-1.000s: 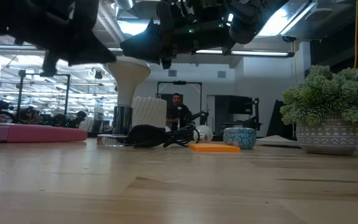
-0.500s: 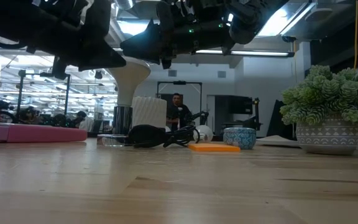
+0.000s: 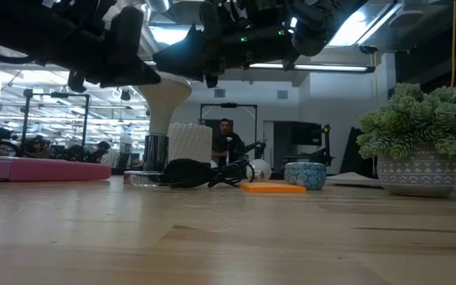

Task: Screw lightbulb
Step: Insert the lightbulb into the silver lamp

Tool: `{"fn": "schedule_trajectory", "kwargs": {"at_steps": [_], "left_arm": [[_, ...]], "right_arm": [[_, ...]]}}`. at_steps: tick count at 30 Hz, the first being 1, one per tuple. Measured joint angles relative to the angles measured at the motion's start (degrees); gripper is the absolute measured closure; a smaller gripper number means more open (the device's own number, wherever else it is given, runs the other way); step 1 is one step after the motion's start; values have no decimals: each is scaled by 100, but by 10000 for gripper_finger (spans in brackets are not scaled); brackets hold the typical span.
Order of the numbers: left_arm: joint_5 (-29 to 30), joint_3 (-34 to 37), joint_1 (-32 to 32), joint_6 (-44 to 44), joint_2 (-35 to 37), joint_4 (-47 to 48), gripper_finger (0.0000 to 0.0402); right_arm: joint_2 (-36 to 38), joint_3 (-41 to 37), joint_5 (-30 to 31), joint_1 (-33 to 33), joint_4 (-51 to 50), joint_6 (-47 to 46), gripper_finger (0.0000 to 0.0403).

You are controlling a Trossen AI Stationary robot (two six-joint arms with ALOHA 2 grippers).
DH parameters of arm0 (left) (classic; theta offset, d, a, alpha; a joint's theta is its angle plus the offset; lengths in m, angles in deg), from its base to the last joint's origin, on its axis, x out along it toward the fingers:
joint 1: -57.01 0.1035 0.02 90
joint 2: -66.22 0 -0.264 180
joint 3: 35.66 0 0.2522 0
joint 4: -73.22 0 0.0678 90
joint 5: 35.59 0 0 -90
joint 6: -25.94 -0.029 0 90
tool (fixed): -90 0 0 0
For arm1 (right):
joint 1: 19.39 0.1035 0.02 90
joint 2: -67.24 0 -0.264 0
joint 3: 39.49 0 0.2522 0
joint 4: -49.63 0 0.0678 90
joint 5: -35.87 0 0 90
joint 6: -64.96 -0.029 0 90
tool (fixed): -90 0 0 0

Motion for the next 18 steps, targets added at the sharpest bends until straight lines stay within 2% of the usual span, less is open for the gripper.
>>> {"fn": "schedule_trajectory", "kwargs": {"at_steps": [14,18], "left_arm": [[1328,-1,-1,-207,2,12,402],[1365,-1,0,-256,4,17,401]], "right_arm": [[0,7,0,-7,-21,2,260],[2,7,-2,-4,-33,2,260]]}}
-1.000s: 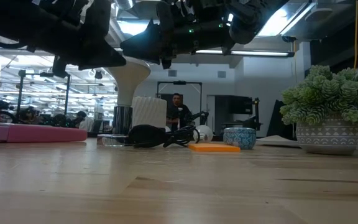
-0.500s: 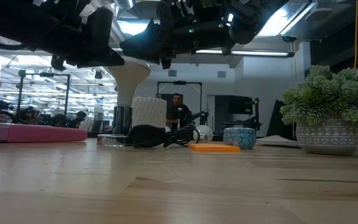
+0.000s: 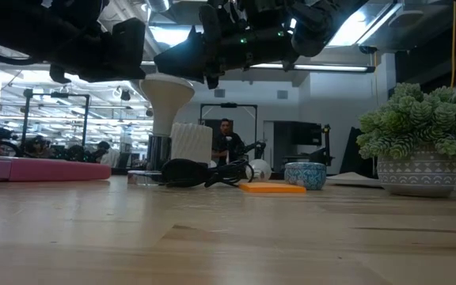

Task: Screw lightbulb
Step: Insert the lightbulb into the silver lamp

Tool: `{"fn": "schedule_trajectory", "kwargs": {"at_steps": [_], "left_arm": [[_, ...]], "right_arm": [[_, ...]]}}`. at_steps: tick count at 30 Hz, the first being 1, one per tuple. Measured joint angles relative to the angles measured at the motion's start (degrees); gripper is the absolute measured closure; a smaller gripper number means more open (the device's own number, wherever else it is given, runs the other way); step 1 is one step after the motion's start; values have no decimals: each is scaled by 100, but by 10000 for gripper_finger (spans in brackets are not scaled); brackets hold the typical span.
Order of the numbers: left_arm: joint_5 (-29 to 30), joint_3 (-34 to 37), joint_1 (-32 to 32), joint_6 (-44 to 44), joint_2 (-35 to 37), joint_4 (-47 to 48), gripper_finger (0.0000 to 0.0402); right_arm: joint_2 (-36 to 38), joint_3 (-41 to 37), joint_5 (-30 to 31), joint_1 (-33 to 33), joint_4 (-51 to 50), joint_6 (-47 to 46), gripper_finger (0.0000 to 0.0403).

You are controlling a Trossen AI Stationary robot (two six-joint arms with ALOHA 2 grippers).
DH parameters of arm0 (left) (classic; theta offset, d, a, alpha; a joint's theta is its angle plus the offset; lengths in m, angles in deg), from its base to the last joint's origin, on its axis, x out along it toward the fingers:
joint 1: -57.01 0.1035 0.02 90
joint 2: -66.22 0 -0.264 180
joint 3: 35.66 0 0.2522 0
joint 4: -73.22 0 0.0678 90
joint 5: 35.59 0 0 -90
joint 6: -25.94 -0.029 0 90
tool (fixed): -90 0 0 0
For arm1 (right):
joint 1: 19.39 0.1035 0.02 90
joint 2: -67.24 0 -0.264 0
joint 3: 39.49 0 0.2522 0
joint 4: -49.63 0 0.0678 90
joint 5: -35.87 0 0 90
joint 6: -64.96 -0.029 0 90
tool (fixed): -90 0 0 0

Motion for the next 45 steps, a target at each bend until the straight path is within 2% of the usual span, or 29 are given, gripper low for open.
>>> {"fn": "schedule_trajectory", "kwargs": {"at_steps": [10,13,17,19,26,37,45], "left_arm": [[-104,0,-129,79,2,-298,401],[-499,-2,-219,18,4,-433,401],[-1353,-2,-179,84,4,-457,402],[-1532,-2,-80,88,4,-455,402],[-1543,-2,262,-39,4,-437,401],[-1521,-2,113,-96,4,-479,401],[-855,-2,-334,-717,3,-1012,401]], "right_arm": [[2,0,-2,0,8,0,260],[2,-2,0,0,46,-2,260],[2,-9,-2,0,106,-2,260],[2,-9,-1,0,148,-2,260],[2,-9,0,0,168,107,260],[101,-9,-2,-17,-60,125,260],[747,-2,52,-312,-1026,542,260]]}}
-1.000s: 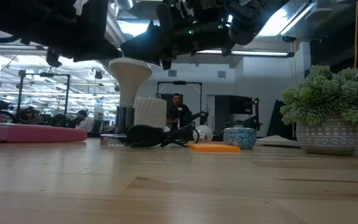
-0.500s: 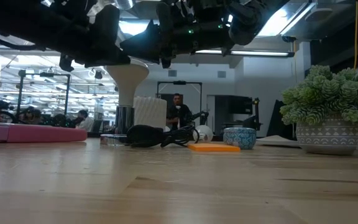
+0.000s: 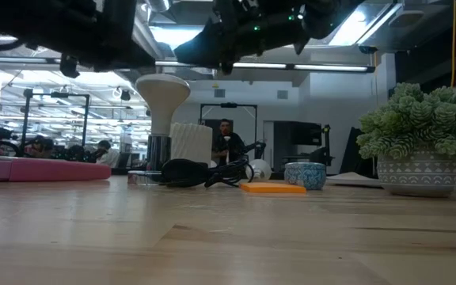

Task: Screw lightbulb
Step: Insert the lightbulb into the silver lamp

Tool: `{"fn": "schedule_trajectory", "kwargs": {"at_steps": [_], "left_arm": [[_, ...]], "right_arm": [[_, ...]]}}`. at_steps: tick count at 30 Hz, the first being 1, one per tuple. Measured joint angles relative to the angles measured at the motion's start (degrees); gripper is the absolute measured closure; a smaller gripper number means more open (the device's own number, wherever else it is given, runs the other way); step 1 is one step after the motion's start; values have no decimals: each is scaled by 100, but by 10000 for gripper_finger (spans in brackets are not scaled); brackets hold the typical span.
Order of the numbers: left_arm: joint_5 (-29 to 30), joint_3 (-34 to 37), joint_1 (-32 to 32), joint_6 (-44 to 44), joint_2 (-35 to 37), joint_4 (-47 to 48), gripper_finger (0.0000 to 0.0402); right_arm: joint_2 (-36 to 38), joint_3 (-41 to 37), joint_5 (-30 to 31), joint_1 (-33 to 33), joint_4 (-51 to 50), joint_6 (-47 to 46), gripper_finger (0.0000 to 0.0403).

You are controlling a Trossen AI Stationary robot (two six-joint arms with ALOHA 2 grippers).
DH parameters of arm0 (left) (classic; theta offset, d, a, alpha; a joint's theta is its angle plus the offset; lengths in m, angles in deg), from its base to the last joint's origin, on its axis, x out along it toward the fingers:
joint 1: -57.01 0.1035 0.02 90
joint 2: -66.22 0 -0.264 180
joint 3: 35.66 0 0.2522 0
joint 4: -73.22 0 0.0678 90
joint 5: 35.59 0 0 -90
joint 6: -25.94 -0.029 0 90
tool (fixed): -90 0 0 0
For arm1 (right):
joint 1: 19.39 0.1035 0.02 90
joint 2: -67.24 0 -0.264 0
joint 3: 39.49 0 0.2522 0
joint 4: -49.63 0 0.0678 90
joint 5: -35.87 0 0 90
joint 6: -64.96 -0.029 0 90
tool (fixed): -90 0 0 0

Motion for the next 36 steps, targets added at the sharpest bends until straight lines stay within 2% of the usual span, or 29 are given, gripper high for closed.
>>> {"fn": "schedule_trajectory", "kwargs": {"at_steps": [6,12,16,22,29,36], "left_arm": [[9,0,-192,-97,2,-29,401],[12,0,-195,-97,2,-23,401],[14,0,-177,-205,2,-20,401],[4,0,-74,-86,2,101,401],[-10,0,-35,-76,2,129,402],[98,0,180,60,2,258,401]], "right_arm": [[-67,4,290,-405,9,207,260],[-75,0,-217,-835,-133,145,272],[-54,1,-355,-975,-133,139,308],[-323,2,-358,-1006,174,343,393],[-535,2,-377,-1001,467,308,373],[-537,2,-660,-918,464,280,398]]}}
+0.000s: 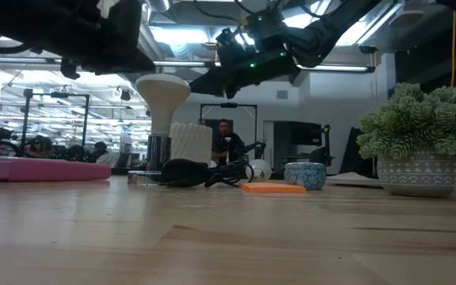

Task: Screw lightbulb
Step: Insert the lightbulb into the silver lamp

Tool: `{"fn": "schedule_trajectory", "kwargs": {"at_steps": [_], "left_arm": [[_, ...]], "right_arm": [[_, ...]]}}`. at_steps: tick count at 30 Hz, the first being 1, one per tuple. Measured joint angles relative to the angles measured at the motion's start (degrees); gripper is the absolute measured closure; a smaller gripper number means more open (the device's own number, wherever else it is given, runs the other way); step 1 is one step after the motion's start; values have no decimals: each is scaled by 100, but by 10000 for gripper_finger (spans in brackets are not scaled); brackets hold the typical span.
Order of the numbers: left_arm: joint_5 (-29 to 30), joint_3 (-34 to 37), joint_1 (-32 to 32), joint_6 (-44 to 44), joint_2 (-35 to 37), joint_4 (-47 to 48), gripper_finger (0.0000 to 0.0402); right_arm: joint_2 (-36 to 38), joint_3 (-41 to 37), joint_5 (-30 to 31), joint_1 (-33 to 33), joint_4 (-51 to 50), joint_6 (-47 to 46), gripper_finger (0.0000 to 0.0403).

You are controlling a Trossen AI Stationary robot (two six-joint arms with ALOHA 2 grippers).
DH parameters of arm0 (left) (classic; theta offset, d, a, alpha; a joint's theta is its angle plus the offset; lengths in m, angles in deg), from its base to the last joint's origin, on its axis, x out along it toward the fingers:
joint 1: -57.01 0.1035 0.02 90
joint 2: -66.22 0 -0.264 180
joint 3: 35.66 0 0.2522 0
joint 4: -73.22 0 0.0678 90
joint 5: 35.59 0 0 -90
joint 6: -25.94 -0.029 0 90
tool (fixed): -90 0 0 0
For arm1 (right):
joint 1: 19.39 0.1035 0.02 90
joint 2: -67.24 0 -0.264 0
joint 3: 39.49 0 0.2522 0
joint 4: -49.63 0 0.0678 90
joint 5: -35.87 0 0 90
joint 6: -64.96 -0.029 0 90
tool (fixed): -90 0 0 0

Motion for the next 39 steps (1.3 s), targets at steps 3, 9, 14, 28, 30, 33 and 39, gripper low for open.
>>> {"fn": "schedule_trajectory", "kwargs": {"at_steps": [3,9,14,28,30,33,39], "left_arm": [[-2,0,61,179,0,173,402],[-3,0,62,485,0,433,401],[43,0,62,476,0,470,401],[567,0,60,475,0,500,402],[662,0,60,476,0,500,401],[688,0,34,474,0,445,401],[682,0,-160,476,0,439,401]], "right_arm": [[0,0,4,86,-4,-3,390],[-1,0,60,190,-4,30,386],[0,0,62,184,-65,32,398],[-9,0,63,229,-416,32,394],[-9,0,73,257,-436,34,396],[-9,0,252,289,-487,35,393],[28,0,800,245,-432,41,385]]}}
